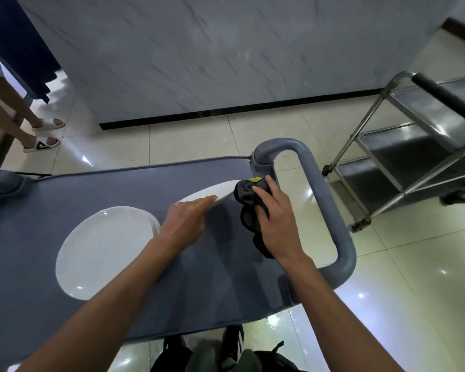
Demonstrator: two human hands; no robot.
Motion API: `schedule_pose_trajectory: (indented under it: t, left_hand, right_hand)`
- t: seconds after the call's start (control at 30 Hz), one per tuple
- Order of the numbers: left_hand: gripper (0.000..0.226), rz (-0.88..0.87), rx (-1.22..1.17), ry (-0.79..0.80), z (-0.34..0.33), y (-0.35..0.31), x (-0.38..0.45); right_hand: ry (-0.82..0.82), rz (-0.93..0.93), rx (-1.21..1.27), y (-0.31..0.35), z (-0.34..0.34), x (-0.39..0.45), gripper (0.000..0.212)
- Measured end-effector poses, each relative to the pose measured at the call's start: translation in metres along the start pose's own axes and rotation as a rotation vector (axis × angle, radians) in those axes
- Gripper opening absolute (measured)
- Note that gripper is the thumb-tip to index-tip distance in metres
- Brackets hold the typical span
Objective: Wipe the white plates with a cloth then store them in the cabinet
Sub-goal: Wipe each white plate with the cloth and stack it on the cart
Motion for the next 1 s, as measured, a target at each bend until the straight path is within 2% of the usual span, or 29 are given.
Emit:
schedule_pose_trajectory:
  t: [0.33,0.5,0.77,1.0]
  left_hand:
    - [0.050,-0.062,0.006,0.048,-0.046,0.000,-0.018]
    - [0.056,-0.151,-0.023,0.082,-0.057,-0.008,-0.034]
    - [0.046,-0.045,0.001,0.219,-0.088,0.005,-0.059]
    - [0.045,-0.031,0.045,0.358,-0.112,0.013,-0.074]
  right_hand:
    - [0.064,-0.053,-0.042,-0.015,-0.003,-0.014,0.040]
    - [0.084,-0.051,-0.043,-0.017,-0.009,-0.016,0.041]
    - [0.140,-0.042,-0.023,-0.019,-0.027,-0.032,0.042]
    - [0.178,0.035,-0.089,-0.015,-0.043,-0.041,0.042]
Point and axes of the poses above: each hand's wrist, its own x-axis towards the middle knuckle, its own z-axis out of the back of the hand, y = z × x, the point moved 8 cm from there along x, towards the middle knuckle, and after that the axes turned 10 degrees about -y, right-handed, at the moved point
